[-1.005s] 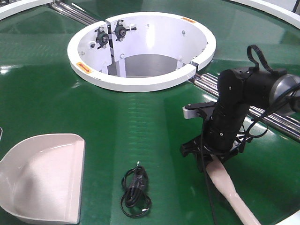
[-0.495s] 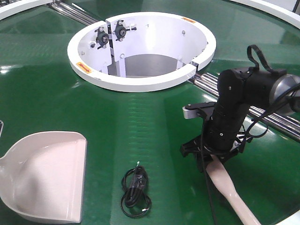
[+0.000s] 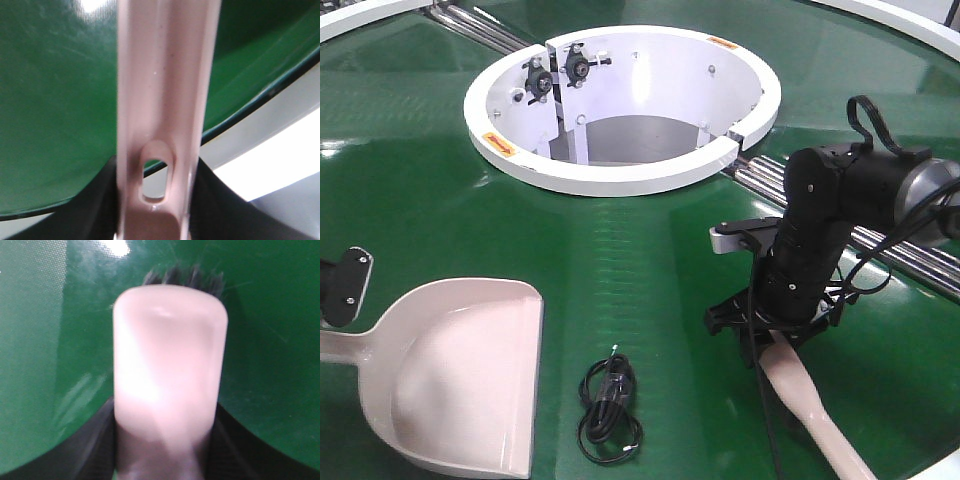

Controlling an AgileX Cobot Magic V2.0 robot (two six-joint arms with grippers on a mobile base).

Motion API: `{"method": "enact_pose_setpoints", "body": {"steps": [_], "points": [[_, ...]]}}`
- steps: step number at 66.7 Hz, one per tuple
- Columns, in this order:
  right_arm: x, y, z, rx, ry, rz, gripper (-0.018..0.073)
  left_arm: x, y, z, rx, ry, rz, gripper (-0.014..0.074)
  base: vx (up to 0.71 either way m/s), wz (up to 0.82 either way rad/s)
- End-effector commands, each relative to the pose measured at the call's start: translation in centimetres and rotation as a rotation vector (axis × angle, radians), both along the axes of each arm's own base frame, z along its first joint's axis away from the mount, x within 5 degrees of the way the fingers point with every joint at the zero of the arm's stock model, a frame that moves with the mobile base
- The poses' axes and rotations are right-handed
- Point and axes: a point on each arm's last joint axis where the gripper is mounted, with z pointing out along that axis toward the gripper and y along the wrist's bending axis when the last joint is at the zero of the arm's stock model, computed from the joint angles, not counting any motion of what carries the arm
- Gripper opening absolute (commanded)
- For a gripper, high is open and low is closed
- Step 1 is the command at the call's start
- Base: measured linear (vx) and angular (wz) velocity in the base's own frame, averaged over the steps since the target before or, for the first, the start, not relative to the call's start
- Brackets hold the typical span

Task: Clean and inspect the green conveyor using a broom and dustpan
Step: 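Grasp the pink dustpan handle with the left gripper and slide it toward the cable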

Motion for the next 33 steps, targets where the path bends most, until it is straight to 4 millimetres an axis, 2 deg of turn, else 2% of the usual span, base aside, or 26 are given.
{"method": "enact_pose_setpoints", "body": {"steps": [1, 19, 33], "points": [[-0.1, 0.0, 2.4, 0.027, -0.069, -0.001, -0.0005, -0.4, -1.1, 1.6, -0.026, -0.048, 0.013, -0.0025, 0.00, 0.00], [-0.1, 0.0, 2.4, 0.027, -0.069, -0.001, -0.0005, -0.4, -2.9, 1.5, -0.043, -0.049, -0.022, -0.0025, 0.00, 0.00], [-0.1, 0.0, 2.4, 0.027, -0.069, -0.001, -0.0005, -0.2, -4.2, 0.7, -0.067, -0.018, -0.040, -0.0025, 0.00, 0.00]]}}
